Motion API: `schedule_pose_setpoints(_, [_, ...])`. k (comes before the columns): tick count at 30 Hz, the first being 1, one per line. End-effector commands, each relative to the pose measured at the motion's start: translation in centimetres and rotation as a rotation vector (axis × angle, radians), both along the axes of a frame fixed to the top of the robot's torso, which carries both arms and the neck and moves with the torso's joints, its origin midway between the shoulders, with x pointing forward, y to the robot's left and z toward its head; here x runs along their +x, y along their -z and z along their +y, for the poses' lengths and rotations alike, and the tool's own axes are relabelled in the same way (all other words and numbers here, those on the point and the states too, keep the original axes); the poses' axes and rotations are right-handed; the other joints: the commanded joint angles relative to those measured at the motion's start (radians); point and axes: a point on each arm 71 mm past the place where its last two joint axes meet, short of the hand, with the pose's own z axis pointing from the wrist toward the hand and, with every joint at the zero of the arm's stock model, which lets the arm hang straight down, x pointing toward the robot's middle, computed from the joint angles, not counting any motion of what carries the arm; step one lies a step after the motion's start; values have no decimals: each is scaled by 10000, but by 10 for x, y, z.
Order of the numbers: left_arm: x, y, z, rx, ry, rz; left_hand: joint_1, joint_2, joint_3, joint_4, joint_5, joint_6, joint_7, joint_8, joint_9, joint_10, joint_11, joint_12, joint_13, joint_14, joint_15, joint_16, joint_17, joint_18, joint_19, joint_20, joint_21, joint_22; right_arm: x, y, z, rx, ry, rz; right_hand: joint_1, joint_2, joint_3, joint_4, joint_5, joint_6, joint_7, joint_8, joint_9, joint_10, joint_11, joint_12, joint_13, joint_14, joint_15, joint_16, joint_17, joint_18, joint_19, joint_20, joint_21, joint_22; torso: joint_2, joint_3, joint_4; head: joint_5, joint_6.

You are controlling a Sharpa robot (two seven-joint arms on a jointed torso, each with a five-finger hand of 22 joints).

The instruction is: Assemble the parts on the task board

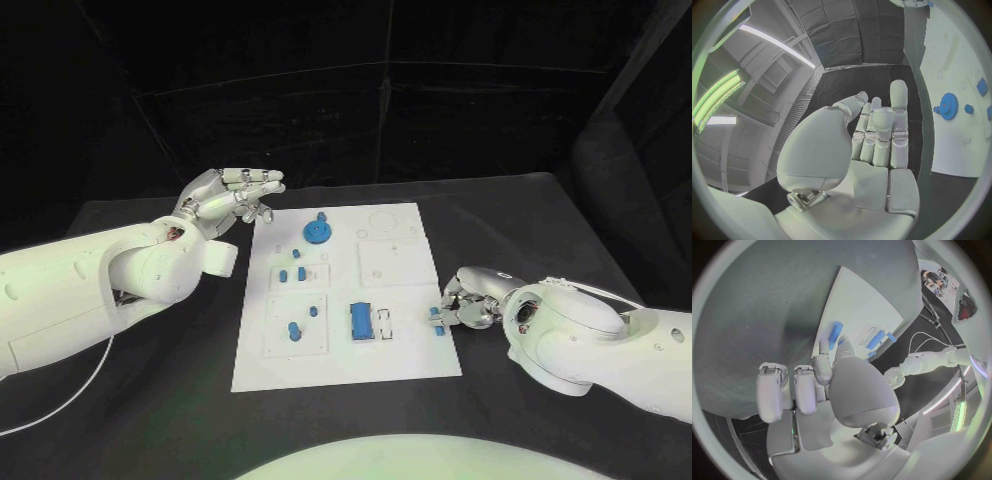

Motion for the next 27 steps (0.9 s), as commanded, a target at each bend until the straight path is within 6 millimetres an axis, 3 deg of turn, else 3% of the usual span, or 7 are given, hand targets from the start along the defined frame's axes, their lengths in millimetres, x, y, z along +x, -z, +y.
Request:
schedule_pose_setpoints(1, [0, -1, -1, -91, 121, -35, -109, 2, -72, 0, 27, -70, 27, 47, -6, -69, -19, 65, 10, -87, -15, -31, -23, 133, -48, 45, -39, -16, -2, 6, 2, -460, -248, 247, 106, -95, -27, -26, -34, 15, 13, -28, -16, 82, -130, 20, 122, 705, -26, 58, 864, -67, 332, 11, 30, 1771, 7, 1, -9, 20, 11])
schedule_pose_setpoints(9, [0, -1, 0, -85, 110, -29, -109, 2, -72, 0, 27, -70, 27, 47, -6, -69, -19, 65, 10, -87, -15, -31, -23, 133, -48, 45, -39, -16, 1, 11, 4, -1283, -424, 422, 327, -162, -32, -193, -95, -44, 30, -78, 13, 52, -123, 1, 136, 712, -29, 84, 921, -66, 326, -3, 23, 1768, 8, 5, 8, 39, 11])
schedule_pose_setpoints(19, [0, -1, 0, -83, 111, -21, -110, 1, -74, -1, 27, -73, 28, 47, -7, -72, -18, 66, 9, -88, -14, -31, -24, 132, -48, 46, -41, -17, 3, 11, 14, -2084, -872, 107, 1047, -172, 110, -723, 98, -289, 134, -264, 33, -174, -51, -340, -49, 689, 23, 40, 870, -36, 227, 31, -59, 1659, 10, 12, -14, 43, 9])
schedule_pose_setpoints(22, [0, -1, 0, -82, 113, -16, -110, 1, -74, -1, 27, -73, 28, 47, -7, -72, -18, 66, 9, -88, -14, -31, -24, 132, -48, 46, -41, -17, 2, 10, 17, -2212, -971, 77, 1285, -107, 226, -876, 399, -353, 174, -342, 25, -246, -24, -429, -96, 687, 46, 37, 878, -30, 206, 49, -79, 1636, 11, 15, -4, 32, 2])
schedule_pose_setpoints(24, [0, -1, 0, -77, 112, -8, -110, 1, -74, -1, 27, -73, 28, 47, -7, -72, -18, 66, 9, -88, -14, -31, -24, 132, -48, 46, -41, -17, 2, 10, 18, -2276, -1012, 71, 1451, -61, 315, -974, 971, -358, 195, -406, 16, -304, -8, -498, -130, 685, 57, 33, 883, -27, 197, 60, -89, 1626, 6, 10, -6, 37, 4])
schedule_pose_setpoints(27, [-1, -1, 0, -73, 112, 2, -110, 1, -74, -1, 27, -73, 28, 47, -7, -72, -18, 66, 9, -88, -14, -31, -24, 132, -48, 46, -41, -17, 1, 10, 18, -2252, -993, 63, 1578, 8, 430, -1023, 1352, -328, 197, -462, 4, -330, -20, -525, -140, 685, 59, 30, 887, -26, 197, 67, -92, 1627, 2, 9, -8, 41, 3])
